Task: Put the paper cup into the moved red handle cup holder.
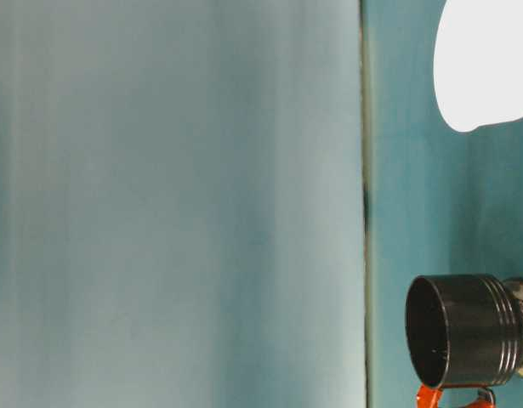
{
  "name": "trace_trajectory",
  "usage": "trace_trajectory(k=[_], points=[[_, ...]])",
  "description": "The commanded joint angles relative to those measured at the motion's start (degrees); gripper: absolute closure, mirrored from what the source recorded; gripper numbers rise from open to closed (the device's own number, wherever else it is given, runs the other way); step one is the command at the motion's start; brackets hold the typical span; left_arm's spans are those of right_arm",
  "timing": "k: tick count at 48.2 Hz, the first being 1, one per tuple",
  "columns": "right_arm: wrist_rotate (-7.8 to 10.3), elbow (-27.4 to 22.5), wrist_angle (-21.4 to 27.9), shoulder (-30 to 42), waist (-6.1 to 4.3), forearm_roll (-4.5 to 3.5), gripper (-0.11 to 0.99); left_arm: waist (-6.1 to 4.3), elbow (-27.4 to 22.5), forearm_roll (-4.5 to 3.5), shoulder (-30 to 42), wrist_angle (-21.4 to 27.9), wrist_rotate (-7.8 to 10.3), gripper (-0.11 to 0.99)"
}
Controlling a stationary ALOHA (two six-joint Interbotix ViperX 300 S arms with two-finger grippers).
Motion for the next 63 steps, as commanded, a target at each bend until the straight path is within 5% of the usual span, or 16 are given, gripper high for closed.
trace_trajectory(k=[1, 7, 16, 29, 37, 63], points=[[0.35, -0.1, -0.1, 0.7, 0.79, 0.35, 0.88, 0.0, -1.2, 0.7, 1.3, 1.6, -0.44, 0.85], [1.58, -0.2, 2.0, 0.7, 1.05, 1.58, 0.96, 0.0, -2.6, 0.7, 2.2, 5.1, 0.0, 0.85], [2.9, -0.4, 5.0, 0.7, 1.05, 1.58, 0.99, 0.0, -3.9, 0.7, 1.9, 9.7, 0.09, 0.85], [3.96, -0.8, 8.9, 0.4, 1.05, 1.58, 0.99, 0.09, -8.4, 0.7, 2.9, 28.3, -1.23, 0.85], [5.27, -0.8, 10.2, 0.4, 1.05, 1.58, 0.99, 2.37, -11.0, 0.7, 4.0, 38.1, -4.04, 0.85], [5.71, -0.9, 10.3, 0.4, 1.05, 1.58, 0.99, 3.34, -13.4, 0.7, 10.0, 42.4, -5.54, 0.85]])
